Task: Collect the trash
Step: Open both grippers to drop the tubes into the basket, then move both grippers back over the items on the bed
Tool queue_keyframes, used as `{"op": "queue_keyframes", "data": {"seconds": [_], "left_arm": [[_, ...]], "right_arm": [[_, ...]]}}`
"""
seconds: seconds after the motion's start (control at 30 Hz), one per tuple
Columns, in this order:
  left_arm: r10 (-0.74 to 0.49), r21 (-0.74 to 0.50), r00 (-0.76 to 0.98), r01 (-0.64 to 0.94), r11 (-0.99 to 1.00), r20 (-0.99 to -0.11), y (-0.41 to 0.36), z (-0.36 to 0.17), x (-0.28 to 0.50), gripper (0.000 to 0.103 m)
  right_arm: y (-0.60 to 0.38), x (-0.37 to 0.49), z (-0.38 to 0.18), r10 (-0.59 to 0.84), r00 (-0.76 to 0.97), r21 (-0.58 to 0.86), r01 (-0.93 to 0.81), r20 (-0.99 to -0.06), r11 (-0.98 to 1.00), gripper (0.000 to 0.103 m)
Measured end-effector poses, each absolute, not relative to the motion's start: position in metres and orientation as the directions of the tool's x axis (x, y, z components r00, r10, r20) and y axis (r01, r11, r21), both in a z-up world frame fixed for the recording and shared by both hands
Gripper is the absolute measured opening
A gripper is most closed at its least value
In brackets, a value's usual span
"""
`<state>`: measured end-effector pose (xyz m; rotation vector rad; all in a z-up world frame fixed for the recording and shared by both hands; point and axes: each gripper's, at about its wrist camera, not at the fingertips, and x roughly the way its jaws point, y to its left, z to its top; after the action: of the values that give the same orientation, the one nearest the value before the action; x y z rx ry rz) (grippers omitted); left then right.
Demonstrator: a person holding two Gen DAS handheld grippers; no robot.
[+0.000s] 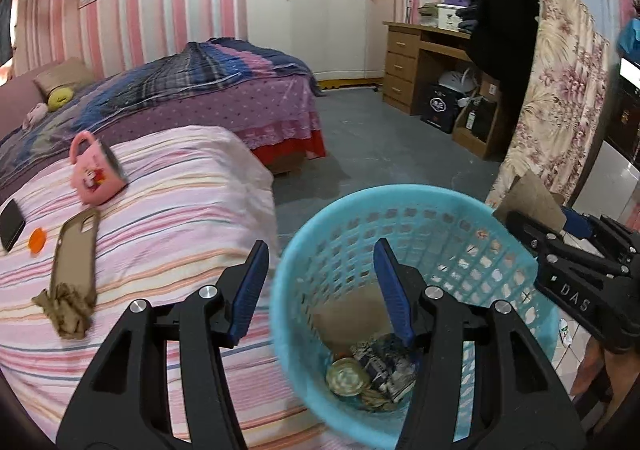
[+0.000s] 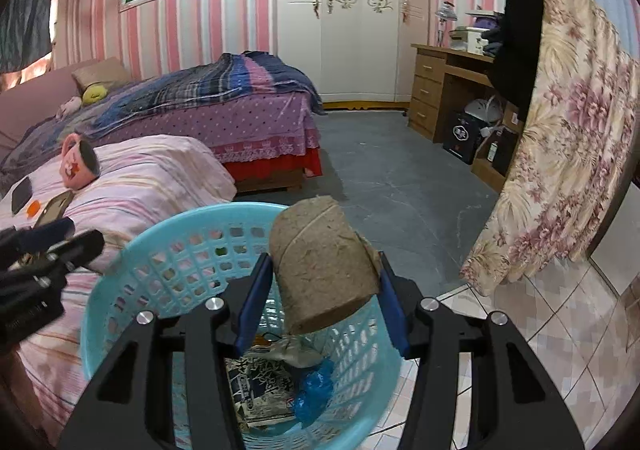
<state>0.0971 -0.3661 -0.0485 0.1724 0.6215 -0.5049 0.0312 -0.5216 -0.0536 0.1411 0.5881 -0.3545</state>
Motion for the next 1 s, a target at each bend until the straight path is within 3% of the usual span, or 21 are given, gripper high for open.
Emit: {"op": "queue_keyframes", "data": {"seconds": [0.13, 0.17, 0.23, 0.47, 0.63, 0.7, 1.0], "left_arm": [[-0.402, 0.008, 0.693, 0.507, 0.862, -0.598, -0.371, -0.048, 0.098, 0.055], [-0.401, 0.003, 0.693, 0.503, 0.864, -0.599, -0.369, -0.048, 0.100, 0.059], [-0.386, 0.005, 0.707, 0.482, 0.876, -0.593, -0.362, -0.048, 0.101, 0.077], [-0.320, 0.006, 0.751, 0.396, 0.918, -0.577, -0.315, -0.040, 0.111, 0.090], [-0.284, -0.009, 0.770, 0.341, 0.940, -0.572, -0.275, -0.034, 0.115, 0.094], [-0.254, 0.013, 0.788, 0.315, 0.949, -0.560, -0.260, -0.030, 0.114, 0.096], [-0.145, 0.058, 0.836, 0.207, 0.977, -0.529, -0.182, -0.014, 0.114, 0.097]], "right_arm": [[-0.526, 0.029, -0.055, -0.281, 0.771, 0.037, 0.366, -0.571, 0.930, 0.051], [-0.528, 0.028, -0.055, -0.281, 0.771, 0.036, 0.365, -0.572, 0.930, 0.051], [-0.529, 0.027, -0.054, -0.282, 0.773, 0.036, 0.366, -0.568, 0.930, 0.051], [-0.521, 0.034, -0.055, -0.281, 0.771, 0.030, 0.362, -0.571, 0.932, 0.055], [-0.508, 0.040, -0.053, -0.303, 0.767, 0.001, 0.368, -0.566, 0.930, 0.074], [-0.501, 0.043, -0.051, -0.315, 0.764, -0.005, 0.378, -0.563, 0.926, 0.086], [-0.471, 0.061, -0.046, -0.327, 0.764, -0.022, 0.380, -0.556, 0.925, 0.095]]}}
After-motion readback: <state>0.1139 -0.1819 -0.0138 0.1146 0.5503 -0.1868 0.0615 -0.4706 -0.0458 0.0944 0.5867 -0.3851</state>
